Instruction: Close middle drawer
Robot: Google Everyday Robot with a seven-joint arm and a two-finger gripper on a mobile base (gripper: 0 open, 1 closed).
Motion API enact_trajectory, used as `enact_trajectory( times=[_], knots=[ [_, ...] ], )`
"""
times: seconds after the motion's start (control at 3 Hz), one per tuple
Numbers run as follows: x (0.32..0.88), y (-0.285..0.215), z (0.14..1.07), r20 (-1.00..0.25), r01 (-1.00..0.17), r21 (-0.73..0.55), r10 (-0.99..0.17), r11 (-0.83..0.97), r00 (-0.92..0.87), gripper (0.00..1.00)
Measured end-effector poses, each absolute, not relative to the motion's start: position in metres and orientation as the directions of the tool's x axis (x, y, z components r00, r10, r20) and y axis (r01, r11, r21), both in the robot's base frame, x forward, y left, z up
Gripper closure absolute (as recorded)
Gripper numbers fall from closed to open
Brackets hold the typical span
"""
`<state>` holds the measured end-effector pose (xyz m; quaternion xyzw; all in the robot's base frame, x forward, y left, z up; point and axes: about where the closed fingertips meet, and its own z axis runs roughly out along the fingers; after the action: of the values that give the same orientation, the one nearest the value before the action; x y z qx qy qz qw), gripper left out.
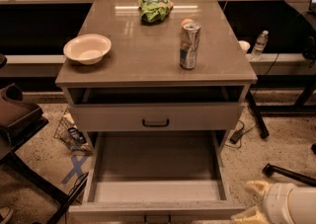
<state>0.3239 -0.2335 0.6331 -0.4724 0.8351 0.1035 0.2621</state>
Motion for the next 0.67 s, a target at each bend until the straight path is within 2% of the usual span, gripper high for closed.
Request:
enact_trajectory(
  times=[0.33, 0.67],
  knots=[
    [0.306, -0.226, 0.58, -0.588, -0.85, 0.003, -0.687, 0.527, -0.428, 0.62],
    [0.302, -0.222, 0.566, -0.595, -0.855, 0.031, -0.678, 0.518, -0.432, 0.85]
  ],
)
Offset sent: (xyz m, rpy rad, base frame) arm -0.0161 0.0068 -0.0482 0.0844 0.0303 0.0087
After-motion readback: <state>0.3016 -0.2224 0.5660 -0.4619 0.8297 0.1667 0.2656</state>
